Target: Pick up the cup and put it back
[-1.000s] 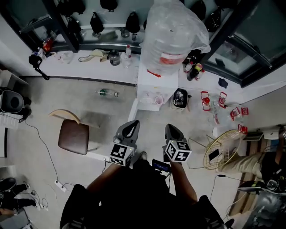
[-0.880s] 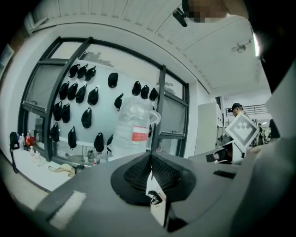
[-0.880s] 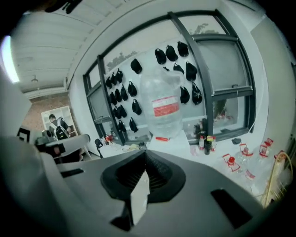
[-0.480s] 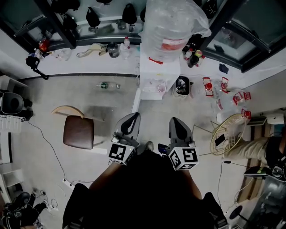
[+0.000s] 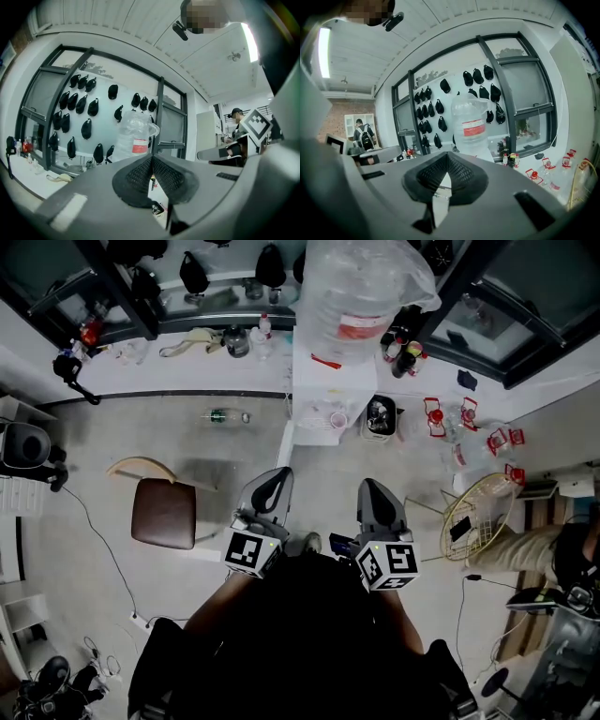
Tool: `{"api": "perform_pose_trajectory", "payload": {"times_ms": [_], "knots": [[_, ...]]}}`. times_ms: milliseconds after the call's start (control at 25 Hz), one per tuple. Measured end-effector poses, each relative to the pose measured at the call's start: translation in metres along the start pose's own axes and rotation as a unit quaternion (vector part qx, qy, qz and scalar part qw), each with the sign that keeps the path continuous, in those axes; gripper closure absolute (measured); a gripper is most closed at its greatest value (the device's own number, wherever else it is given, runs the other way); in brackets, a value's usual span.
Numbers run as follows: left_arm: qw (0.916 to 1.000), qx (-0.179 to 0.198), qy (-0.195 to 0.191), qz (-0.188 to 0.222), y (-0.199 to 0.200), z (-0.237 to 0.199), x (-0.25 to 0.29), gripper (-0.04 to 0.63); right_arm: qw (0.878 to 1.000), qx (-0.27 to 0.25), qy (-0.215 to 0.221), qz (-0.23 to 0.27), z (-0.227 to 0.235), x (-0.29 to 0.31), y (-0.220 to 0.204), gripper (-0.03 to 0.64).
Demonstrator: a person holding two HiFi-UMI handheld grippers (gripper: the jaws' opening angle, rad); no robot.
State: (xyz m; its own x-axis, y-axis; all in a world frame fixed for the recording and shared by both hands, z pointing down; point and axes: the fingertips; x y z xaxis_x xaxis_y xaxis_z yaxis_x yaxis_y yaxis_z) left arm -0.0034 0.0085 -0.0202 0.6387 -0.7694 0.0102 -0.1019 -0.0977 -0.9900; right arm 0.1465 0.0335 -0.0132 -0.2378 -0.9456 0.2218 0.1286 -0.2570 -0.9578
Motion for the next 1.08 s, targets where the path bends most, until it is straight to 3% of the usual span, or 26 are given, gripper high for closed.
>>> {"api": "perform_pose_trajectory", "payload": {"times_ms": [1080], "knots": [[0.9999, -0.007, -0.008, 0.003, 0.002, -0.011, -0.001, 0.588, 1.0, -0.004, -0.008, -0.012, -0.01, 0.009, -0.004, 0.621]]}}
Point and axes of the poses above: the fingertips, and each gripper's own axes: x forward along the fingers, z to its right, y out of its top, and after that the axes turned 1 degree about -y, right-handed
